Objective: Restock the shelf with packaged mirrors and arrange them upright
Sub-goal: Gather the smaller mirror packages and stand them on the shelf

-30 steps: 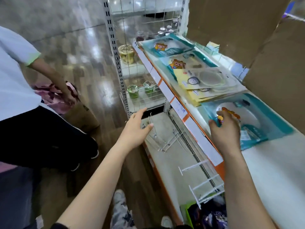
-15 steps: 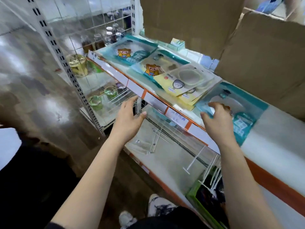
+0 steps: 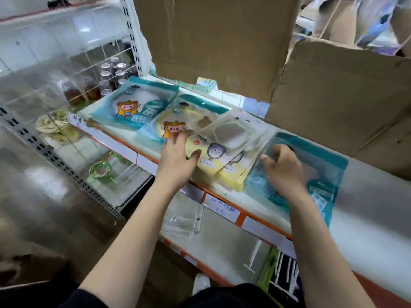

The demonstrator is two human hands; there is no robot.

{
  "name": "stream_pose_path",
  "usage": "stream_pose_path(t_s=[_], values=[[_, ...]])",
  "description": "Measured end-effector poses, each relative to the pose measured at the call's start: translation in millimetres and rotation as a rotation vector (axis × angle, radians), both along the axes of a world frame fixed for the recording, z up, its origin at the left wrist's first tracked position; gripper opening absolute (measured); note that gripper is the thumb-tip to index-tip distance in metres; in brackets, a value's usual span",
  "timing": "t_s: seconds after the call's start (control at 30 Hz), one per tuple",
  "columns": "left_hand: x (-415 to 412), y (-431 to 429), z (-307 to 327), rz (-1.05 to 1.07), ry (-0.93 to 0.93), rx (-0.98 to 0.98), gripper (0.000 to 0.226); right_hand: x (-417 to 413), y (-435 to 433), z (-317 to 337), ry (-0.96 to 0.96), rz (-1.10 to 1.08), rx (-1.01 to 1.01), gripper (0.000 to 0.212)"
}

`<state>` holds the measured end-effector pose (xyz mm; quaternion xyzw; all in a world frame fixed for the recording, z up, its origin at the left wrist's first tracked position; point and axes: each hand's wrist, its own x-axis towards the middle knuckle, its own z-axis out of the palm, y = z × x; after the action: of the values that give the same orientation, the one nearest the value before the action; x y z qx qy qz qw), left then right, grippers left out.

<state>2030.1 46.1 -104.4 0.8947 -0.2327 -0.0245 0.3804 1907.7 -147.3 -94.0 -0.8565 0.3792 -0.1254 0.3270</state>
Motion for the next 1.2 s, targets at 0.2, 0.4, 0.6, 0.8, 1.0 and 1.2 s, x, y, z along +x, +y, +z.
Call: stream_pose_path(t_s=[0.2, 0.4, 0.6, 0.8, 1.0, 1.2], values=[[24.6, -51.1, 0.2, 0.059, -0.143, 0.174, 0.042, 15.6, -19.5, 1.5, -0.013, 0.027, 0.054, 0.047], [49.9, -83.1, 9.4, -0.09, -0.01, 0.227, 0.049, 32.7, -36.3, 0.9, 0.1, 0.024, 0.041, 0.049], [71.2, -104.3, 8.5, -0.356, 0.009, 0.387, 0.079, 50.4, -32.0, -3.2, 0.102, -0.079, 0.124, 0.055], [89.8, -122.6, 11.4, -0.395, -0.028, 0.479, 0.097, 65.3, -34.4, 2.3, 0.058, -0.232, 0.194, 0.051], [99.4, -123.4, 5.9, -0.419, 0.014, 0.459, 0.083, 66.1, -29.8, -6.2, -0.068, -0.314, 0.299, 0.018], [106.6, -119.5, 5.7, -0.405, 0.096, 0.338, 0.045, 63.6, -37.6, -11.1, -0.157, -0.429, 0.289, 0.01]])
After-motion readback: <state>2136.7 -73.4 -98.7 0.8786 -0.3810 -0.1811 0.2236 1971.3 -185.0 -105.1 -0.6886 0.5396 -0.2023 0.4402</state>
